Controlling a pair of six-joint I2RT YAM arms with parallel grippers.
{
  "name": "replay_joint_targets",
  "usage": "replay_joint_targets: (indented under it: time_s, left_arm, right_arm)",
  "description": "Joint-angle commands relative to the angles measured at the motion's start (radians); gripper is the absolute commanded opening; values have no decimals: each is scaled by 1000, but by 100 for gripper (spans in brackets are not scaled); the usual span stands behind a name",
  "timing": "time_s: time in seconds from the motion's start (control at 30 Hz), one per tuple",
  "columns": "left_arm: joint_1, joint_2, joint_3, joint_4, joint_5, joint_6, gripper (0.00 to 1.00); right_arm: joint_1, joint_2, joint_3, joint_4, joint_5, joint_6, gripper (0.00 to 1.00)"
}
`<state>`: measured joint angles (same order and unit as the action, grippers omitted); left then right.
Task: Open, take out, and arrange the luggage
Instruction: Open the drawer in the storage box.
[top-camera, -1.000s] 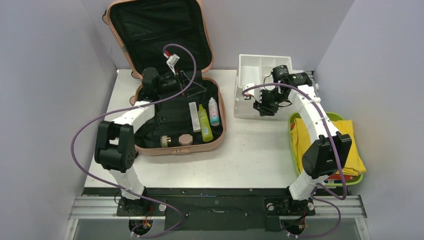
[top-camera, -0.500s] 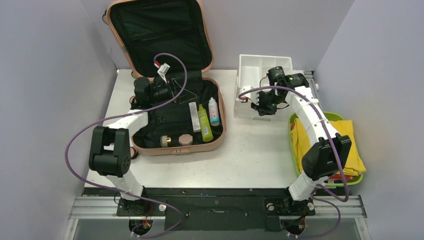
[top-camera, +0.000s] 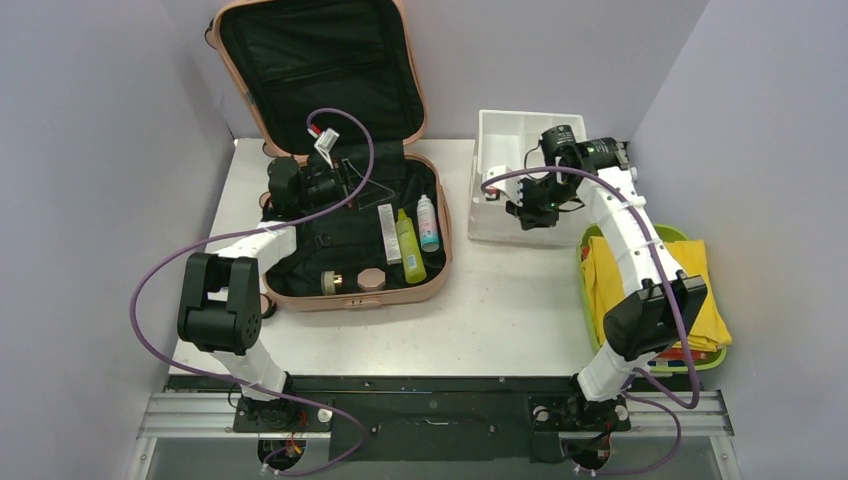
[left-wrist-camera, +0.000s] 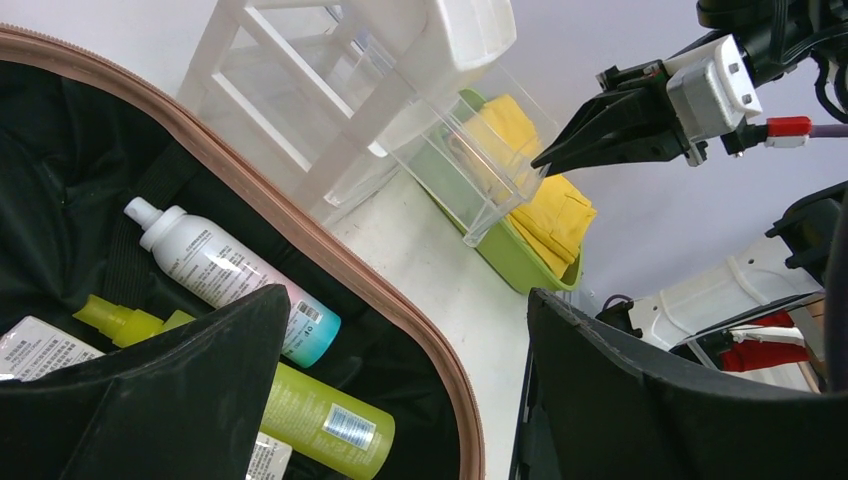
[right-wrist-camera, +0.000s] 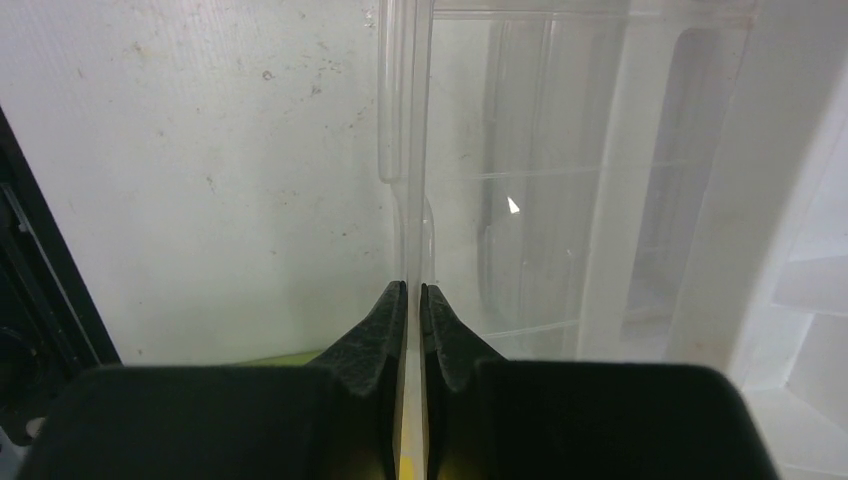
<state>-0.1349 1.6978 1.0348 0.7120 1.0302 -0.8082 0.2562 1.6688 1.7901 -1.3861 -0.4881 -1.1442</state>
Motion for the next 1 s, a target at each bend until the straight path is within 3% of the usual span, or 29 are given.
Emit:
replay_joint_targets:
  time_s: [0.0, 0.43, 0.97]
  left_arm:
    - [7, -46, -6, 62, 13, -2, 86]
    - [6, -51, -7, 59, 8, 0, 86]
    - [4, -62, -23, 60, 7, 5, 87]
  right_arm:
    - [9, -43, -50, -13, -11, -10, 0]
    - [17, -111, -188, 4, -33, -5, 0]
    - [16, -94, -120, -98, -9, -61, 0]
